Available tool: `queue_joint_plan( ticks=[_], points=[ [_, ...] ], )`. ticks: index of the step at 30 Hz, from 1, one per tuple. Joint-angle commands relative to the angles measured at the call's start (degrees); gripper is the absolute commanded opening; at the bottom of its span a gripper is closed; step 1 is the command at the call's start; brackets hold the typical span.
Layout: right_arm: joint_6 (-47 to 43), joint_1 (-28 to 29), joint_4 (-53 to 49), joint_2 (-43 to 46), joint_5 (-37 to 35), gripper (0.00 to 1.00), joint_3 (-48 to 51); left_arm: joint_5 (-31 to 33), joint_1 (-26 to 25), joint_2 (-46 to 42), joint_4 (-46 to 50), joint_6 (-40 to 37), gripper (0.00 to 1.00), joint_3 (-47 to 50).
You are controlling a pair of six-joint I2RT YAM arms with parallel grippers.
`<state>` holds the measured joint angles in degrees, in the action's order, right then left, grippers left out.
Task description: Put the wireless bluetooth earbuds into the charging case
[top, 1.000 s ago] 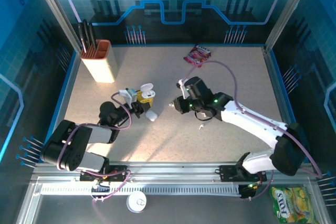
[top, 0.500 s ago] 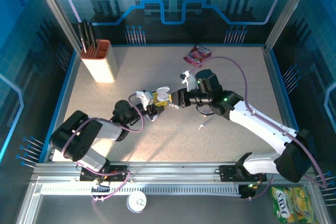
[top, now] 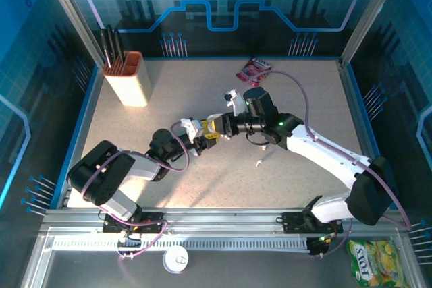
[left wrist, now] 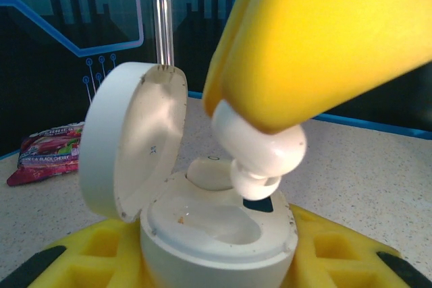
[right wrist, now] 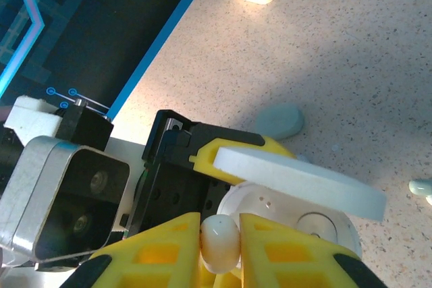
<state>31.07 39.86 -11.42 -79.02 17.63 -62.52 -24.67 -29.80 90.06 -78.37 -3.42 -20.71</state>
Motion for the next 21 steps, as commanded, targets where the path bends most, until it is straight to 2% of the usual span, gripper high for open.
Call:
queue_joint_plan(
  ticks=[1,14,21],
  points=[
    [-0.39,0.75,1.62,-1.1,0.91,0.2,-1.82,-0.6,-0.6,0.28,-1.96,-0.85,0.36,-1.41],
    [1.33,0.75,2.98,-2.8,0.74,0.2,-0.88,0.36,-0.78,1.08,-2.01,0.39,0.36,-2.56],
    [1.71,0.46,1.47,-3.68,-2.05,0.26,0.5,1.07,-0.74,0.49,-1.99,1.53,0.36,-2.68]
  ],
)
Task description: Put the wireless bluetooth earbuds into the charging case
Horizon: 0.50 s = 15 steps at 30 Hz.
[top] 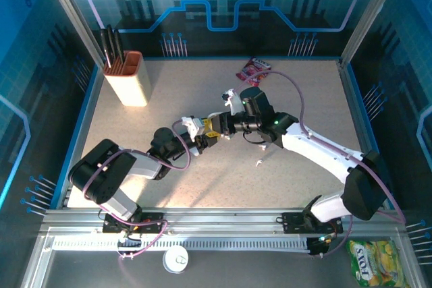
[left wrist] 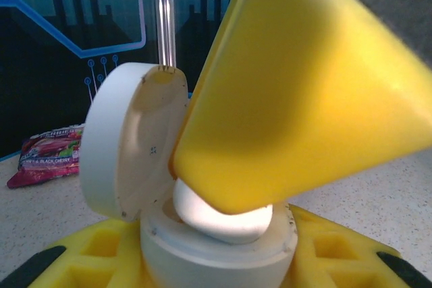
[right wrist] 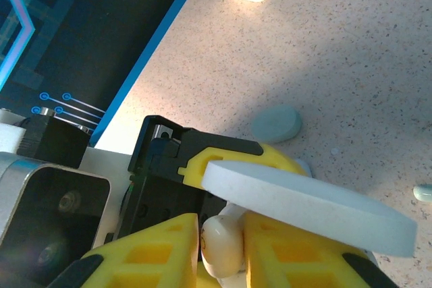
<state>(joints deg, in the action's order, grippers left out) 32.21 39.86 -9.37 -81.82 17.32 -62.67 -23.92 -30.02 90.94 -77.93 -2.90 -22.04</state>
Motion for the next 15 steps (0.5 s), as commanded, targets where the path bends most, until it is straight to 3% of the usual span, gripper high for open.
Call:
queue_joint_plan(
  ticks=[1,7,15],
  points=[
    [0.51,0.47,-0.9,-0.8,-2.42,0.26,0.63,0.41,-0.54,-0.59,-2.4,0.97,0.36,-1.18],
    [-0.58,0.49,-2.67,1.06,-5.63,0.33,0.58,0.44,-0.54,-1.09,-2.45,0.87,0.36,-0.59],
    [-2.01,0.31,0.71,6.25,-2.91,0.42,2.36,1.5,-0.38,-0.75,-2.4,-0.3,0.37,0.51]
  ],
)
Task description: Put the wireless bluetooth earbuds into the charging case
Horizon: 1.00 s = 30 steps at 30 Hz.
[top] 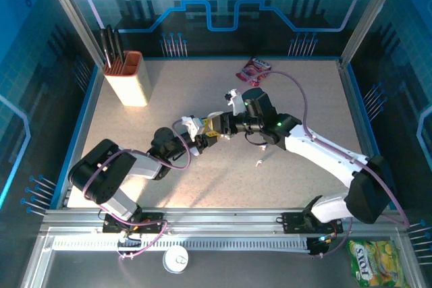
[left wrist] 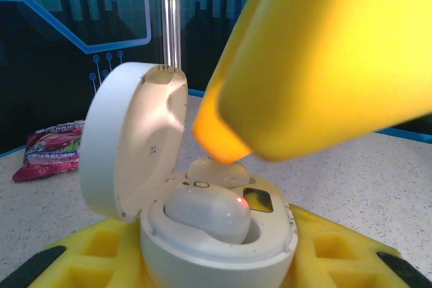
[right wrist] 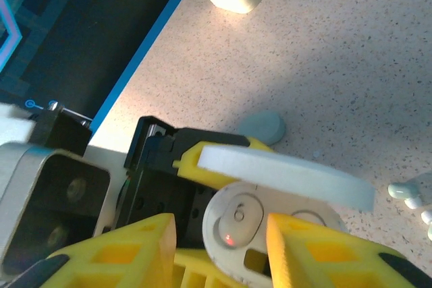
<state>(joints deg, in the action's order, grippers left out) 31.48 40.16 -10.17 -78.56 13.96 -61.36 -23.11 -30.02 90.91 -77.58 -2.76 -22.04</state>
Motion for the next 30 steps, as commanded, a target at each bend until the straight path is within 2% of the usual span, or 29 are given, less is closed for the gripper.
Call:
queue_joint_plan(
  ticks=[1,5,9,15,20,25,30],
  points=[
    [-1.58,-0.11,2.39,3.65,1.23,0.43,1.32,0.66,-0.3,-0.71,-2.75,-0.78,0.37,0.83],
    [-2.89,0.0,2.47,4.65,3.96,0.42,-0.16,0.57,0.15,-0.4,-2.83,-2.61,0.36,1.68],
    [-4.42,-0.14,0.1,3.99,3.16,0.32,-3.12,-0.04,0.88,-0.47,-2.75,-4.98,0.36,3.0],
    [-6.09,-0.68,-4.88,-1.03,0.79,0.27,-8.73,-1.61,1.04,-1.25,-2.75,-9.14,0.36,4.71],
    [-6.19,-0.9,-6.94,-6.48,1.58,0.26,-12.73,-1.78,1.08,-2.7,-2.75,-9.89,0.36,5.37],
    [-6.24,-0.79,-7.07,-8.27,2.03,0.26,-12.45,-0.25,1.03,-3.77,-2.77,-7.0,0.36,5.04],
    [-5.41,-0.82,-6.11,-6.43,2.25,0.26,-9.26,2.14,1.07,-4.24,-2.75,-1.78,0.36,4.14]
  ],
)
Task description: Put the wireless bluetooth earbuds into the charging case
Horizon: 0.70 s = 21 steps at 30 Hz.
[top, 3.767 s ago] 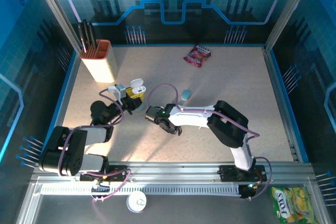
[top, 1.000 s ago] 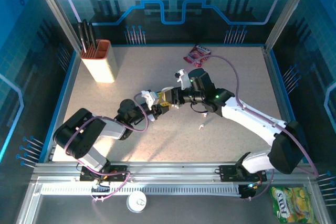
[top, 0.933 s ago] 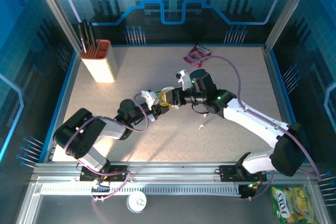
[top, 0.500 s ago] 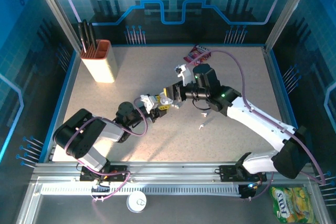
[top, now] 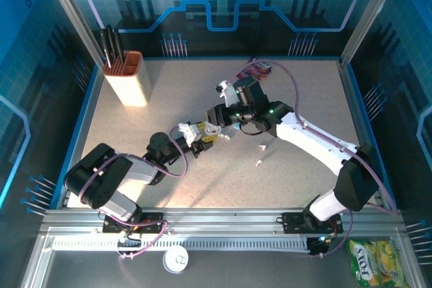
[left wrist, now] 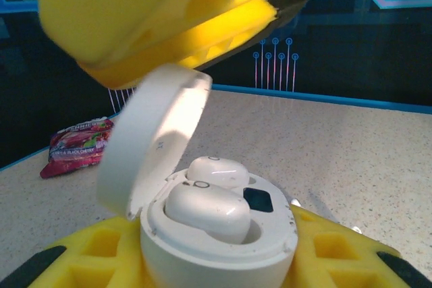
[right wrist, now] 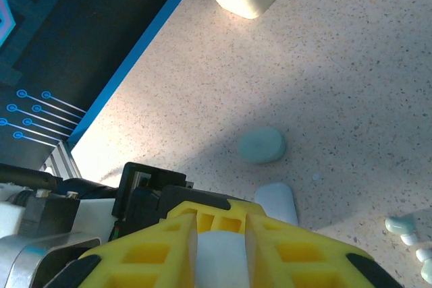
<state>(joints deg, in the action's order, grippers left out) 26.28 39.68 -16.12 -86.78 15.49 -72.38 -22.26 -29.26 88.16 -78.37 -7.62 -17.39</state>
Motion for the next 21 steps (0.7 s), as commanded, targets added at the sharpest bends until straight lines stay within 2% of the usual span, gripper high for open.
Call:
queue_joint_plan(
  ticks=[1,5,7,10,13,18,21],
  points=[
    [0.06,-0.34,0.11,2.39,0.54,0.26,2.35,1.34,0.33,-1.33,-1.87,4.14,0.36,-0.78],
    [1.05,-0.64,1.05,5.25,-0.72,0.28,4.13,0.56,0.38,-1.16,-1.94,7.55,0.36,-2.12],
    [3.9,-1.76,3.8,7.16,-0.3,0.36,6.29,-0.26,0.29,-1.21,-1.97,9.08,0.36,-2.62],
    [9.14,-4.13,10.33,9.65,3.9,0.5,10.76,-1.44,0.32,-1.58,-1.96,11.57,0.36,-3.39],
    [14.23,-6.13,16.29,10.36,8.87,0.59,14.9,-2.46,0.31,-2.47,-1.97,13.04,0.36,-3.99],
    [22.49,-7.35,27.28,8.85,16.17,0.69,20.16,-2.9,0.3,-3.79,-1.96,13.37,0.36,-4.67],
    [26.78,-7.38,34.28,7.05,19.24,0.7,21.66,-3.29,0.23,-4.35,-1.99,12.97,0.36,-4.94]
  ],
)
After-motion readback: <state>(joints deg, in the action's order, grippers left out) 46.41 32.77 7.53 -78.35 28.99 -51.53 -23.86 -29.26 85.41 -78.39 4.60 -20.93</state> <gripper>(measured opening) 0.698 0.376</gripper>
